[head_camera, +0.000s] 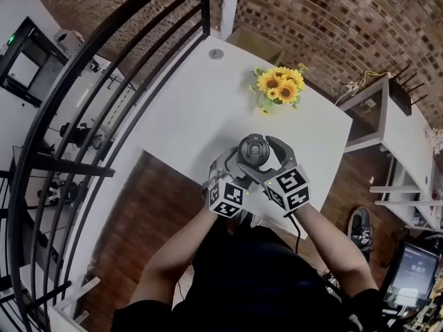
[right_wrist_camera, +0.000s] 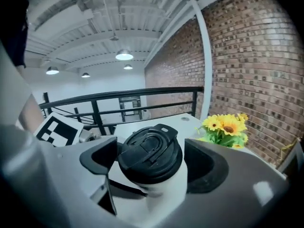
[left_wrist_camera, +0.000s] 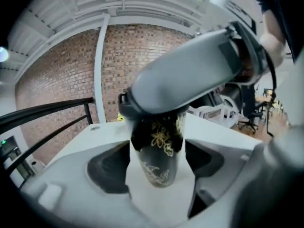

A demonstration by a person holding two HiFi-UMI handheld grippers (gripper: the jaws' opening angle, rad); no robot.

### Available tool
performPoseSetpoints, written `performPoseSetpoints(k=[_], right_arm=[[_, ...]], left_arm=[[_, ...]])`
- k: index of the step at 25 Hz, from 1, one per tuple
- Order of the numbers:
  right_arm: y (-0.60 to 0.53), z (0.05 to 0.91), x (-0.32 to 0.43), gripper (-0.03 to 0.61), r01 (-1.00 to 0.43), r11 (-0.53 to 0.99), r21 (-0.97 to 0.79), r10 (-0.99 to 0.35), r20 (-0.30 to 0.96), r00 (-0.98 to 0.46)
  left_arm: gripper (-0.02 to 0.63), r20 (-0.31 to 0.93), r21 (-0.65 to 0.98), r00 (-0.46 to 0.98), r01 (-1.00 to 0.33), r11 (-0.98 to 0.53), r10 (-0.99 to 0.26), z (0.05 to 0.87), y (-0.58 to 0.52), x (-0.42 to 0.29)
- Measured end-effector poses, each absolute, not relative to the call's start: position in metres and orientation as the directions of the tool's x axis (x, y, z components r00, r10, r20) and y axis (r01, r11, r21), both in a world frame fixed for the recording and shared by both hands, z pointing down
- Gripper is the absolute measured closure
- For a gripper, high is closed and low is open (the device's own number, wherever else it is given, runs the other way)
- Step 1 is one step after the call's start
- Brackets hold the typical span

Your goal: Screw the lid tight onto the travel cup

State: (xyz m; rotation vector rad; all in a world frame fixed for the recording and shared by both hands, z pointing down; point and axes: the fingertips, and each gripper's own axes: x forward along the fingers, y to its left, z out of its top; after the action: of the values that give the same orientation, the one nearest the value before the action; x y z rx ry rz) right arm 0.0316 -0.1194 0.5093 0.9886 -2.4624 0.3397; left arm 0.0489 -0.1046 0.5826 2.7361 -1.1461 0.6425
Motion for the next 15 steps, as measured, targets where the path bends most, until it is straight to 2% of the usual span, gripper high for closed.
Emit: performPoseSetpoints(k=[4,10,11,13,15], right_arm=[[-0.119,0.498,0.031,0.132,-0.531,0.847,-0.022,-0.45,0.502,-0.739],[-0.111,0.495,0.022,0.142,-0.296,0.955,-0.014,-0.233,0.582,-0.779],[-0.113,0.496,0.022,0.163,-0.293,0.956,-0.014,-0.231,0.582,-0.78],[-0.118,0.497,0.025,0.164,-0.339,0.94,-0.017,-0.271,0.566,-0.779],[-0.12,0.5,0.031,0.166,-0.462,0.887,-0.022,-0.376,0.545,-0.749]], left_arm=[[0.25,0.431,-0.092,0.663,-0.642,-0.761,-0.612,0.578,-0.105,0.045],[0.25,0.441,-0.061,0.722,-0.569,-0.82,-0.533,0.571,-0.105,0.051],[0.25,0.443,-0.06,0.723,-0.566,-0.822,-0.53,0.57,-0.107,0.051],[0.259,0.443,-0.057,0.72,-0.573,-0.817,-0.535,0.57,-0.109,0.052],[0.265,0.44,-0.048,0.706,-0.598,-0.8,-0.555,0.572,-0.109,0.053]])
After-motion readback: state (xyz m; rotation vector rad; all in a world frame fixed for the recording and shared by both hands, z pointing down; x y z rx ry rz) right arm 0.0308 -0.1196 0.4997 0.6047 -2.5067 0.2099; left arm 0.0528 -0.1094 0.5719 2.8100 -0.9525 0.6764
